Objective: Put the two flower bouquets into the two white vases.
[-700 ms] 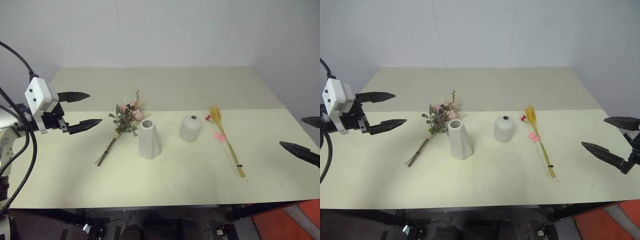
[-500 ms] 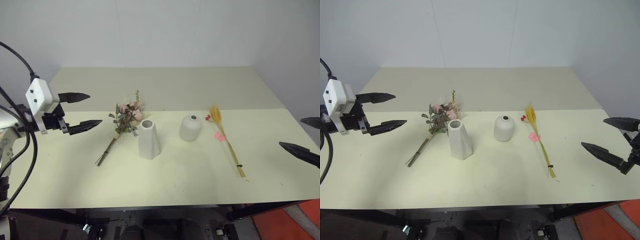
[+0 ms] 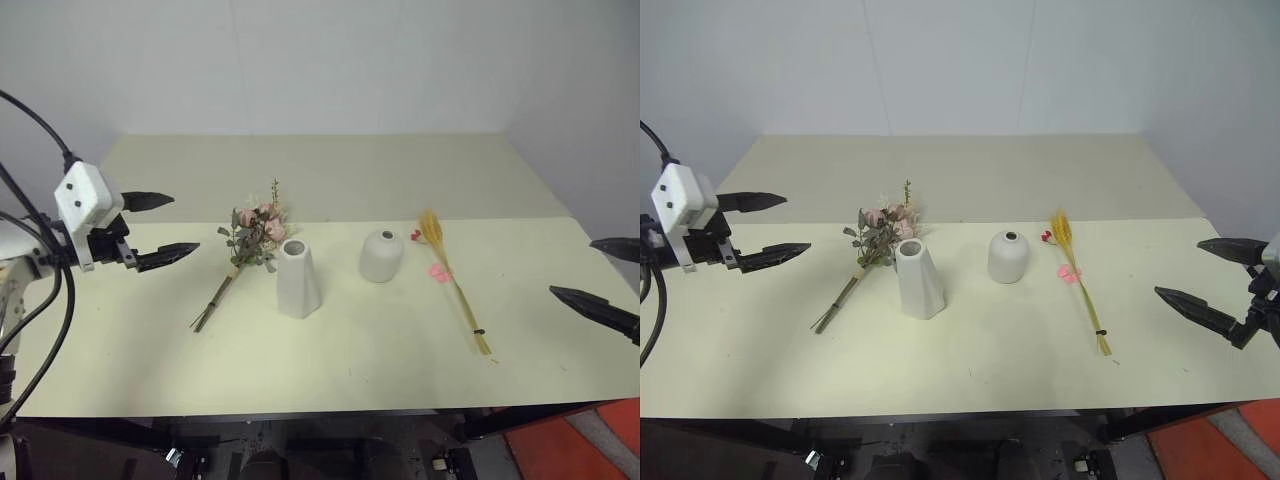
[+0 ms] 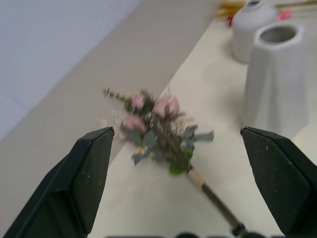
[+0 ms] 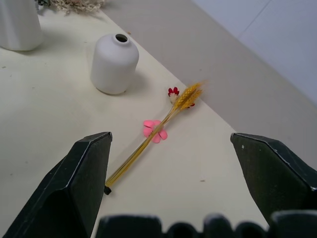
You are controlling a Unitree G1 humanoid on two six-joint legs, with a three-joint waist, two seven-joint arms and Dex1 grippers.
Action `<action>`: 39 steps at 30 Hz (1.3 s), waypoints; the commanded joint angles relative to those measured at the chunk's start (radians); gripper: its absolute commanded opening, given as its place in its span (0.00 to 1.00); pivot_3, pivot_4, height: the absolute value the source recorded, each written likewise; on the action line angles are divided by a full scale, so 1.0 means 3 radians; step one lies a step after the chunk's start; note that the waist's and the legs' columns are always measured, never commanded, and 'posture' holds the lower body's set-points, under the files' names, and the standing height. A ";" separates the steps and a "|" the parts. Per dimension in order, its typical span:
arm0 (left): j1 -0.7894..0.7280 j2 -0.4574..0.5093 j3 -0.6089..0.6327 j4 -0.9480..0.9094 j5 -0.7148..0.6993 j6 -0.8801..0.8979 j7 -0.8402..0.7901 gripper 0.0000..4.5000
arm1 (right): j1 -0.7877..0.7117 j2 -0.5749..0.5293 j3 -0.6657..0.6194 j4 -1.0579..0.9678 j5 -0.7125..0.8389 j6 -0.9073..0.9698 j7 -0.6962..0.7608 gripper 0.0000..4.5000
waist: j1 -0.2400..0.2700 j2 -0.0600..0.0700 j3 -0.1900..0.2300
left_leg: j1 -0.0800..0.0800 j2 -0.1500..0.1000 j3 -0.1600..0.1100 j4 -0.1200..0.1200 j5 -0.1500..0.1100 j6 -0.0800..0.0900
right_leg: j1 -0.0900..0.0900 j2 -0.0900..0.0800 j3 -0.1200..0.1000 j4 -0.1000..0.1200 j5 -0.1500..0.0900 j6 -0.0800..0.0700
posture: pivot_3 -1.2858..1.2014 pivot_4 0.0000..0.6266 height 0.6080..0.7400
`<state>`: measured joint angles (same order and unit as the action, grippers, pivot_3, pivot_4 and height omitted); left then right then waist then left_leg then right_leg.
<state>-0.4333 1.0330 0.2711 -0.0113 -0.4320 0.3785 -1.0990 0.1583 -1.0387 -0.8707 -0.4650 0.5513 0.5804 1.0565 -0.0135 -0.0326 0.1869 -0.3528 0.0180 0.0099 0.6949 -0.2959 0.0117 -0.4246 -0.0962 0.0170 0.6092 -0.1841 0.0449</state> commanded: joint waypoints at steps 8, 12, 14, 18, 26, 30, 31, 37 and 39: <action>-0.0356 -0.0243 -0.0637 -0.0712 0.0026 0.1670 0.0947 0.99 | -0.0461 -0.0164 0.0454 -0.0587 0.0511 0.0490 -0.0394 1.00 | 0.0004 -0.0002 0.0000 | -0.0001 -0.0002 -0.0005 0.0000 0.0000 0.0000 | 0.0000 0.0000 -0.0001 0.0000 0.0000 0.0001 | 0.52 0.24 1.00; -0.0625 -0.0399 -0.0821 -0.0637 0.0020 0.2190 0.1157 0.99 | -0.0504 -0.0264 0.0615 -0.0616 0.0545 0.0662 -0.0450 1.00 | 0.0005 -0.0006 0.0002 | -0.0004 -0.0003 -0.0009 0.0001 0.0000 0.0000 | 0.0000 0.0000 -0.0003 -0.0001 0.0001 0.0000 | 0.52 0.24 1.00; -0.0805 -0.0433 -0.1115 -0.0451 0.0191 0.2396 0.1248 0.99 | -0.0535 -0.0281 0.0682 -0.0612 0.0553 0.0677 -0.0471 1.00 | 0.0006 -0.0009 0.0003 | -0.0005 -0.0004 -0.0011 0.0002 0.0000 0.0000 | -0.0001 0.0000 -0.0004 -0.0001 0.0010 -0.0016 | 0.52 0.24 1.00; -0.1192 -0.0684 -0.1439 0.0133 0.0371 0.2446 0.1289 0.99 | -0.0579 -0.0245 0.0752 -0.0601 0.0536 0.0654 -0.0533 1.00 | 0.0010 -0.0010 0.0003 | -0.0003 -0.0008 -0.0016 0.0002 0.0000 0.0000 | 0.0003 0.0000 -0.0004 0.0000 0.0008 -0.0013 | 0.52 0.24 1.00; -0.1691 -0.1063 -0.1934 0.1278 0.0709 0.2173 0.1022 0.99 | -0.0505 -0.0208 0.0728 -0.0736 0.0536 0.0714 -0.0660 1.00 | 0.0000 -0.0011 0.0003 | -0.0010 -0.0010 -0.0019 0.0002 0.0000 0.0001 | -0.0002 0.0000 -0.0006 -0.0004 0.0014 -0.0022 | 0.52 0.24 1.00; -0.1786 -0.1170 -0.2011 0.1649 0.0809 0.1984 0.0846 0.86 | -0.0458 -0.0178 0.0663 -0.0818 0.0560 0.0767 -0.0707 1.00 | 0.0004 -0.0011 0.0003 | -0.0010 -0.0010 -0.0020 0.0002 0.0000 0.0001 | -0.0002 0.0000 -0.0006 -0.0003 0.0014 -0.0022 | 0.52 0.24 1.00; -0.1802 -0.1200 -0.2018 0.1723 0.0835 0.1933 0.0808 0.79 | -0.0447 -0.0168 0.0650 -0.0841 0.0563 0.0781 -0.0718 1.00 | 0.0008 -0.0011 0.0003 | -0.0010 -0.0010 -0.0020 0.0002 0.0000 0.0001 | -0.0001 0.0000 -0.0006 -0.0003 0.0013 -0.0022 | 0.52 0.24 1.00; -0.1900 -0.1408 -0.1979 0.2093 0.1021 0.1677 0.0761 0.37 | -0.0391 -0.0136 0.0593 -0.0918 0.0567 0.0831 -0.0756 1.00 | 0.0037 -0.0012 0.0002 | -0.0008 -0.0011 -0.0021 0.0005 0.0000 0.0001 | 0.0003 -0.0002 -0.0007 -0.0001 0.0011 -0.0018 | 0.52 0.24 1.00; -0.1921 -0.1434 -0.1906 0.2080 0.1040 0.1645 0.0776 0.24 | -0.0407 -0.0150 0.0595 -0.0895 0.0564 0.0827 -0.0759 1.00 | 0.0048 -0.0012 0.0002 | -0.0009 -0.0012 -0.0021 0.0006 0.0000 0.0001 | 0.0003 -0.0002 -0.0007 -0.0001 0.0011 -0.0018 | 0.52 0.24 1.00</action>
<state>-0.9949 0.6137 -0.3184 0.6084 -0.1227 0.8887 -0.8596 0.0474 -1.0840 -0.6470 -0.7258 0.7142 0.8272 0.8396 0.0008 -0.0362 0.1874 -0.3557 0.0145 0.0034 0.6968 -0.2959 0.0120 -0.4237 -0.0967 0.0150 0.6089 -0.1806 0.0392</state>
